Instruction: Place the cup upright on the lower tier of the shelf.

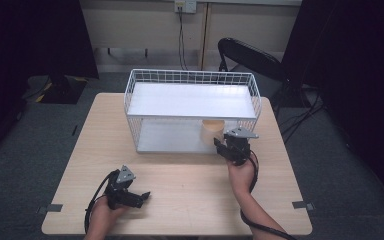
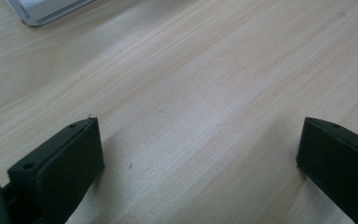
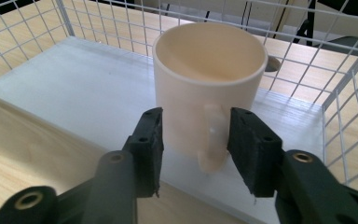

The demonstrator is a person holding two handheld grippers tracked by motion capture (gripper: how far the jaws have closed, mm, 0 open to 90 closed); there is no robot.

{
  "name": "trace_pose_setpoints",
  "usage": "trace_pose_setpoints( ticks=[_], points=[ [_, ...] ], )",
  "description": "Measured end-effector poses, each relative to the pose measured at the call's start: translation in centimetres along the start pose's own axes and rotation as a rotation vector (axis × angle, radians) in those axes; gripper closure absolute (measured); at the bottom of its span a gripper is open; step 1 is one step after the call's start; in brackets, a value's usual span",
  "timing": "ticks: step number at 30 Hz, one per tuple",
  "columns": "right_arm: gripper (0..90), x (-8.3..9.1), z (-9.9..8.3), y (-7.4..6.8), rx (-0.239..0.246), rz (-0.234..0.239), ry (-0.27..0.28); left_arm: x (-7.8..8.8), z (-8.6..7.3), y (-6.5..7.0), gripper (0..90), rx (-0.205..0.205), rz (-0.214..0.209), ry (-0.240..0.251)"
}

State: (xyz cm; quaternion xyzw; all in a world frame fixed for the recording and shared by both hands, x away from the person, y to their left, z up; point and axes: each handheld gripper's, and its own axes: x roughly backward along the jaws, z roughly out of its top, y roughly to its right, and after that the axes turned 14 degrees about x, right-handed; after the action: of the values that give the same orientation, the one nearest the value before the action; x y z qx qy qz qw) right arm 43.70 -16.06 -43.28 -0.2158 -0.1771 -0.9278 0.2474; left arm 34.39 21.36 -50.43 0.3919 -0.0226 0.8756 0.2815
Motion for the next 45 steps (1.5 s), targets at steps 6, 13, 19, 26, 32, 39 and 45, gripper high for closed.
trace_pose_setpoints(
  ticks=[6,13,19,26,32,39,45],
  points=[
    [66.0,0.1,-0.7,0.1,-0.008,0.007,-0.013,0.0,0.0,0.0,0.0,-0.001,0.001,0.0],
    [70.7,-0.8,-0.4,0.0,-0.012,0.004,-0.02,0.0,0.0,0.0,0.0,-0.002,0.002,-0.001],
    [77.1,-1.6,0.2,-0.2,-0.005,-0.011,-0.022,0.0,0.0,0.0,0.0,-0.002,0.002,0.0],
    [71.6,-1.9,0.3,-0.2,-0.011,-0.009,-0.024,0.0,0.0,0.0,0.0,-0.002,0.002,-0.001],
    [49.9,-1.3,0.0,0.0,-0.014,0.018,-0.03,0.0,0.0,0.0,0.0,-0.004,0.002,-0.001],
    [36.1,-0.4,0.1,0.2,-0.001,0.056,-0.026,-0.1,0.1,0.0,0.0,-0.001,-0.001,0.0],
    [25.3,0.3,0.2,0.6,-0.009,0.115,-0.036,-0.1,0.1,0.0,0.0,-0.002,-0.001,0.0]
  ],
)
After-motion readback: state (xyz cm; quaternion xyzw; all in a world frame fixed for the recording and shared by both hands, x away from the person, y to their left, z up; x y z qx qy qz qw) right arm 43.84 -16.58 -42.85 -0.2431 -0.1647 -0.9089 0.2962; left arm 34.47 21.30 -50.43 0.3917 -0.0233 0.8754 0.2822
